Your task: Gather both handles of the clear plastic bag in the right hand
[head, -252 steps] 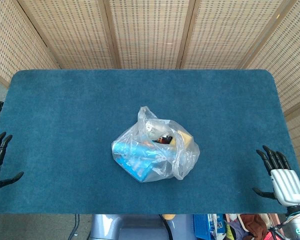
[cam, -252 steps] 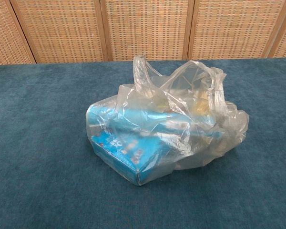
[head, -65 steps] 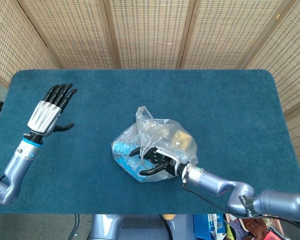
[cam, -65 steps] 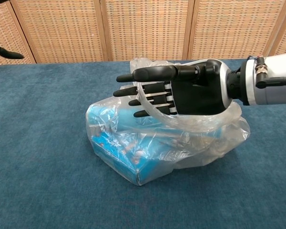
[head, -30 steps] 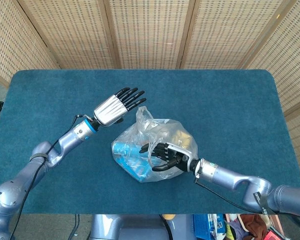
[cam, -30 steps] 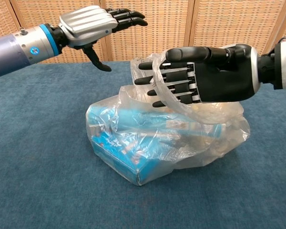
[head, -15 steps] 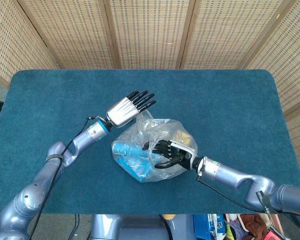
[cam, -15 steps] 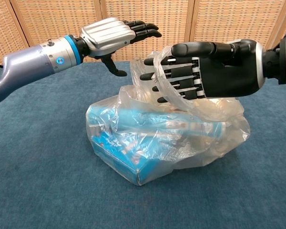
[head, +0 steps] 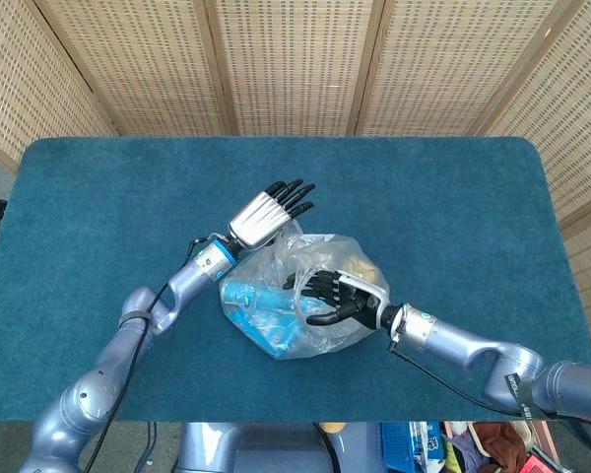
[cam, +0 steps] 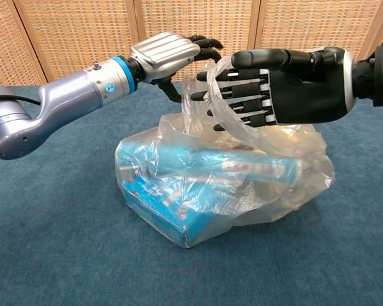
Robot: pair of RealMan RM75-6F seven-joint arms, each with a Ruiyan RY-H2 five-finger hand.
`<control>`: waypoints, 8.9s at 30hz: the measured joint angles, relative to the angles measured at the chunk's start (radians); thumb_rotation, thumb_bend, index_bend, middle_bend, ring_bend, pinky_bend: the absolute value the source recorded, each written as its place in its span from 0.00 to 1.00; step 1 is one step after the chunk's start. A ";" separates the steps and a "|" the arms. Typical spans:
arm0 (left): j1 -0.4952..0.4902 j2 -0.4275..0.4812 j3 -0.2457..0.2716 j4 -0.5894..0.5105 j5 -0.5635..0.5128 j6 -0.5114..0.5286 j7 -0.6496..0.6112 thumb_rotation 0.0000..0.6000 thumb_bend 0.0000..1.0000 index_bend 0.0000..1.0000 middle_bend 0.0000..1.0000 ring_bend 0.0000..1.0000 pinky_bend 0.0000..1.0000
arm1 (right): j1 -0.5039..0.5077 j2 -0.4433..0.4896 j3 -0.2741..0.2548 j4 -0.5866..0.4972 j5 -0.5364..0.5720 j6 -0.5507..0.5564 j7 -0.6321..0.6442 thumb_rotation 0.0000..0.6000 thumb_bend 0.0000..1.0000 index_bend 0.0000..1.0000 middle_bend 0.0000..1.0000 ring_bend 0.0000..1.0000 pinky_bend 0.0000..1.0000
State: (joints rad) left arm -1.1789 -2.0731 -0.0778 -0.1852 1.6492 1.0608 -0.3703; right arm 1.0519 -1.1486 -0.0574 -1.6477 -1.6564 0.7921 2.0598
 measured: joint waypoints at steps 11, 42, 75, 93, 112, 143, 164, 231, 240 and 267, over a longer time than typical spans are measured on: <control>0.011 0.001 0.022 0.012 -0.015 0.004 -0.014 1.00 0.43 0.56 0.51 0.39 0.41 | -0.003 0.004 0.000 0.013 0.013 -0.001 0.003 1.00 0.03 0.23 0.23 0.03 0.00; 0.349 0.245 0.153 -0.261 0.036 0.339 -0.145 1.00 0.43 0.56 0.50 0.41 0.41 | -0.006 -0.028 0.032 -0.006 0.055 -0.040 -0.056 1.00 0.05 0.23 0.23 0.03 0.00; 0.278 0.112 0.050 -0.172 -0.034 0.206 0.014 1.00 0.40 0.00 0.00 0.00 0.15 | -0.016 -0.033 0.023 0.029 0.023 -0.009 -0.001 1.00 0.05 0.23 0.24 0.04 0.00; 0.118 -0.043 -0.060 -0.019 -0.149 -0.008 0.045 1.00 0.41 0.00 0.00 0.00 0.16 | -0.010 -0.031 0.019 0.047 0.014 -0.003 0.024 1.00 0.05 0.23 0.24 0.04 0.00; 0.040 -0.104 -0.254 0.004 -0.333 0.109 -0.167 1.00 0.43 0.00 0.00 0.02 0.21 | -0.018 -0.025 0.007 0.069 0.012 0.009 0.043 1.00 0.05 0.23 0.25 0.05 0.00; 0.151 0.011 -0.232 -0.148 -0.288 0.361 -0.579 1.00 0.45 0.00 0.00 0.11 0.25 | -0.030 0.006 0.021 0.022 0.045 0.004 -0.018 1.00 0.05 0.23 0.25 0.05 0.00; 0.144 0.098 -0.108 -0.144 -0.136 0.544 -0.424 1.00 0.45 0.00 0.00 0.11 0.25 | -0.022 0.075 0.122 -0.068 0.108 -0.005 -0.026 1.00 0.05 0.23 0.26 0.05 0.00; 0.187 0.291 -0.033 -0.416 0.015 0.657 -0.215 1.00 0.43 0.00 0.00 0.12 0.25 | -0.081 0.013 0.323 -0.064 0.255 -0.160 -0.135 1.00 0.10 0.28 0.39 0.23 0.12; 0.166 0.291 -0.058 -0.473 0.003 0.621 -0.195 1.00 0.43 0.00 0.00 0.12 0.25 | -0.087 -0.020 0.336 -0.068 0.251 -0.174 -0.150 1.00 0.10 0.29 0.39 0.23 0.12; 0.096 0.289 -0.090 -0.511 0.007 0.513 -0.132 1.00 0.42 0.00 0.00 0.12 0.25 | -0.091 -0.097 0.376 -0.039 0.242 -0.186 -0.162 1.00 0.11 0.30 0.39 0.23 0.12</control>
State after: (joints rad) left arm -1.0829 -1.7842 -0.1678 -0.6963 1.6562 1.5737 -0.5028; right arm 0.9606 -1.2457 0.3190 -1.6868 -1.4145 0.6057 1.8978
